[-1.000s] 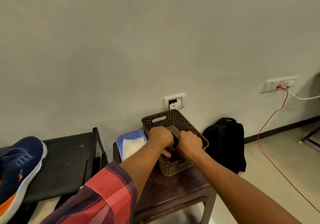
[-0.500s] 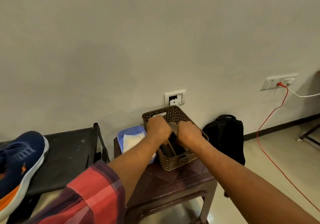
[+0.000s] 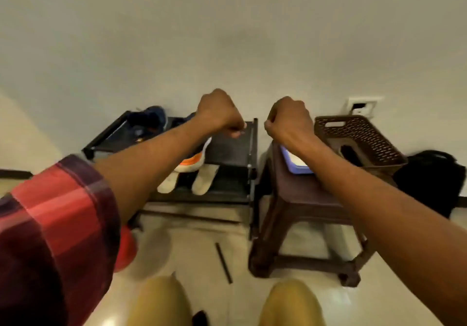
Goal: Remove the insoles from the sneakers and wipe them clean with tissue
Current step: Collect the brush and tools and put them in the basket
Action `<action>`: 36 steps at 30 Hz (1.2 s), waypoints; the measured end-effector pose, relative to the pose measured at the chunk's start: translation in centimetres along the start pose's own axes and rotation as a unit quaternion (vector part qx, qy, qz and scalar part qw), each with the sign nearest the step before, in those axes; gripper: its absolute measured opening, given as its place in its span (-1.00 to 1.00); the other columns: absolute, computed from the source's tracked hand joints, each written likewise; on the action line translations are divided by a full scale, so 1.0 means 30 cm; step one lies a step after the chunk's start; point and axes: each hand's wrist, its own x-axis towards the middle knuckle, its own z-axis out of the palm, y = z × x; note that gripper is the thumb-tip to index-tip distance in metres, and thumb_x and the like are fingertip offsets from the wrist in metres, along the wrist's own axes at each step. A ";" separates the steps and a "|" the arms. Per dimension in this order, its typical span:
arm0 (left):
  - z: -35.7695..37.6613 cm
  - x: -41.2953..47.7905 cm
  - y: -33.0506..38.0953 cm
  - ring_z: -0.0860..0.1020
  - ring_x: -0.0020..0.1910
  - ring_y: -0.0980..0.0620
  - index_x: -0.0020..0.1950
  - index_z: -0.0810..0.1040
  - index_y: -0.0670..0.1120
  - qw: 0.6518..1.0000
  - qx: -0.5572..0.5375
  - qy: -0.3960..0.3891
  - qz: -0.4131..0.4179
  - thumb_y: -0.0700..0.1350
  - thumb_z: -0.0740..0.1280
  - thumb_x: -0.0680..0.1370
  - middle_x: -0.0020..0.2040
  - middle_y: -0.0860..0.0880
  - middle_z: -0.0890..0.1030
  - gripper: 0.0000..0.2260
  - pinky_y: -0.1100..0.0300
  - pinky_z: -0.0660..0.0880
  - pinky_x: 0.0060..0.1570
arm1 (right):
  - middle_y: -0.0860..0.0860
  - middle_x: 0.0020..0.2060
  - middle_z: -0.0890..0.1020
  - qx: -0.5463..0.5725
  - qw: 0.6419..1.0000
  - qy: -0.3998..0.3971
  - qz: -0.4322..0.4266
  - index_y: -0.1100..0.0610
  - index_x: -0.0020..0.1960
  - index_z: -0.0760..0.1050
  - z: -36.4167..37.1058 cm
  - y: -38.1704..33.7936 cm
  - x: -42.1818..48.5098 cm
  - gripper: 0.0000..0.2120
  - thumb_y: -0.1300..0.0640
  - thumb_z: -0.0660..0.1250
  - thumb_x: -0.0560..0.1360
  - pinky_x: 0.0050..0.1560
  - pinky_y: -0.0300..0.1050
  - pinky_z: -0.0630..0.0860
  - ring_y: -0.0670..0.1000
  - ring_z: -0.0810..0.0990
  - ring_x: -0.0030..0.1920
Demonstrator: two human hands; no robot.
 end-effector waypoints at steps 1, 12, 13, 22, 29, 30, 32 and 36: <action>-0.025 -0.046 -0.079 0.74 -0.22 -0.02 -0.11 0.70 -0.21 0.999 -0.047 -0.011 -0.027 -0.18 0.54 0.38 -0.20 -0.11 0.74 -0.85 0.14 0.69 -0.23 | 0.14 -0.19 0.65 0.008 1.000 -0.017 -0.017 0.15 -0.10 0.61 0.074 -0.056 -0.057 -0.84 0.14 0.35 0.35 -0.23 -0.11 0.51 0.20 0.64 -0.16; 0.171 -0.279 -1.009 0.72 -0.30 -0.03 -0.26 0.73 -0.18 0.977 -0.025 -0.051 -0.205 -0.12 0.48 0.27 -0.38 -0.09 0.70 -0.86 0.00 0.70 -0.13 | 0.14 -0.03 0.65 -0.027 0.965 -0.261 0.013 0.14 0.01 0.56 0.930 -0.227 -0.495 -0.85 0.18 0.38 0.44 -0.07 0.00 0.63 0.18 0.64 -0.03; 0.212 -0.275 -1.084 0.72 -0.32 -0.03 -0.27 0.72 -0.19 0.974 -0.018 -0.061 -0.217 -0.14 0.46 0.28 -0.39 -0.10 0.70 -0.86 0.01 0.70 -0.15 | 0.13 -0.04 0.65 -0.035 0.962 -0.269 0.020 0.13 -0.01 0.56 0.993 -0.206 -0.506 -0.86 0.19 0.37 0.44 -0.07 -0.02 0.63 0.17 0.65 -0.04; 0.557 -0.234 -1.609 0.53 -0.61 0.08 -0.28 0.69 -0.20 0.943 -0.019 -0.085 -0.323 -0.18 0.48 0.35 -0.47 -0.10 0.65 -0.92 0.28 0.53 -0.43 | 0.13 0.06 0.59 -0.117 0.926 -0.351 0.076 0.17 0.13 0.51 1.451 0.017 -0.563 -0.78 0.19 0.34 0.49 -0.07 -0.10 0.53 0.16 0.63 0.04; 0.953 -0.278 -1.960 0.68 -0.18 -0.17 -0.17 0.67 -0.17 0.917 -0.039 -0.082 -0.389 -0.05 0.57 0.36 -0.28 -0.13 0.70 -0.78 0.00 0.64 -0.12 | 0.12 0.07 0.63 -0.150 0.892 -0.405 0.130 0.15 0.08 0.52 1.795 0.252 -0.665 -0.76 0.08 0.40 0.46 -0.07 -0.07 0.61 0.15 0.64 0.05; 1.012 -0.294 -1.986 0.66 -0.11 -0.17 -0.13 0.67 -0.18 0.917 -0.035 -0.076 -0.389 -0.02 0.58 0.37 -0.21 -0.13 0.70 -0.75 0.02 0.60 -0.10 | 0.12 0.08 0.63 -0.154 0.888 -0.411 0.133 0.16 0.09 0.52 1.836 0.287 -0.689 -0.73 0.04 0.41 0.47 -0.06 -0.08 0.60 0.15 0.64 0.06; 1.115 -0.309 -2.022 0.63 -0.02 -0.17 -0.03 0.66 -0.16 0.918 -0.037 -0.058 -0.391 0.01 0.57 0.40 -0.10 -0.12 0.70 -0.71 0.07 0.52 -0.11 | 0.12 0.09 0.63 -0.158 0.885 -0.418 0.131 0.18 0.13 0.50 1.905 0.348 -0.725 -0.65 -0.05 0.42 0.50 -0.07 -0.11 0.53 0.13 0.62 0.10; 1.266 -0.287 -2.079 0.61 0.02 -0.23 0.04 0.61 -0.18 0.916 -0.025 -0.046 -0.398 -0.07 0.50 0.45 -0.03 -0.17 0.67 -0.75 0.08 0.46 -0.15 | 0.12 0.08 0.62 -0.139 0.890 -0.405 0.155 0.19 0.15 0.48 2.020 0.423 -0.760 -0.63 -0.06 0.41 0.52 -0.14 -0.13 0.46 0.15 0.62 0.08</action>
